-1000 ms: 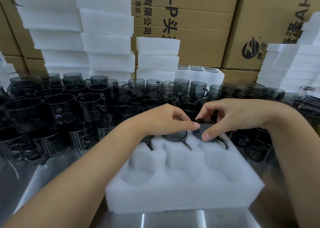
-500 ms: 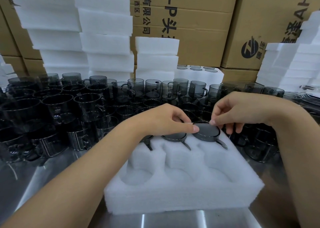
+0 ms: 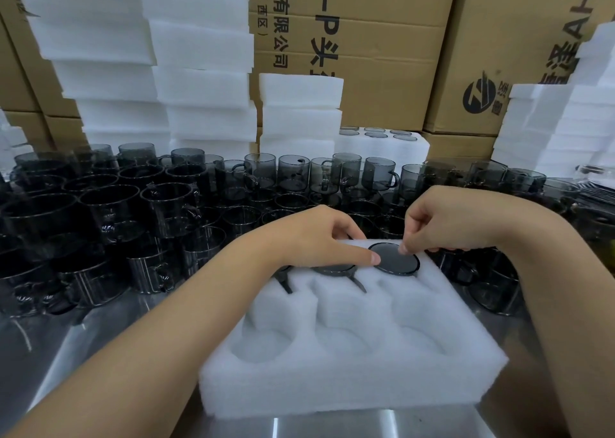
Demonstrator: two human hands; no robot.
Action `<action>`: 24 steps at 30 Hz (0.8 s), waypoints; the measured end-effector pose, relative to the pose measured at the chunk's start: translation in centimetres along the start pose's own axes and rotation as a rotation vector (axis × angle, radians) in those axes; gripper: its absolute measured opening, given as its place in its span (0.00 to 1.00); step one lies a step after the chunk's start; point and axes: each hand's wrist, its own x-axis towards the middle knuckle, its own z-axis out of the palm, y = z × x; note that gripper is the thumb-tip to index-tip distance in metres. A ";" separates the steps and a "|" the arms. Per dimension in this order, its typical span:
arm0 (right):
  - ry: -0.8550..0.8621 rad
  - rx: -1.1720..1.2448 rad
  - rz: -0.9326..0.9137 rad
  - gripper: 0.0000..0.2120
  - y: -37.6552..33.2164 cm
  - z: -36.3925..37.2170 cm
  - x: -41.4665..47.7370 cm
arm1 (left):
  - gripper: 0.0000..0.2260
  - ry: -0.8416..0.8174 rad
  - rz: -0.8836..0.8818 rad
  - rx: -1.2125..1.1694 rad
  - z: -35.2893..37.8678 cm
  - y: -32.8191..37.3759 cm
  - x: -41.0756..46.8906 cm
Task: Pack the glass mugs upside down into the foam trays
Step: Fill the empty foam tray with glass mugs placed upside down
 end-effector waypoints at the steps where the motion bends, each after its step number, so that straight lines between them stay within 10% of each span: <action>1: 0.024 -0.024 0.004 0.12 -0.2 0.1 0.0 | 0.13 0.001 0.000 0.006 0.0 -0.1 0.0; 6: 0.148 -0.087 0.040 0.17 -1.1 0.2 0.1 | 0.12 -0.006 0.003 0.033 0.0 -0.1 -0.1; 12: 0.812 -0.088 0.159 0.02 0.4 -1.4 -1.0 | 0.11 -0.015 0.007 0.073 0.0 -0.1 -0.2; 24: 0.500 -0.190 0.473 0.11 1.6 -1.5 -0.6 | 0.11 -0.018 0.014 0.076 -0.1 0.0 -0.4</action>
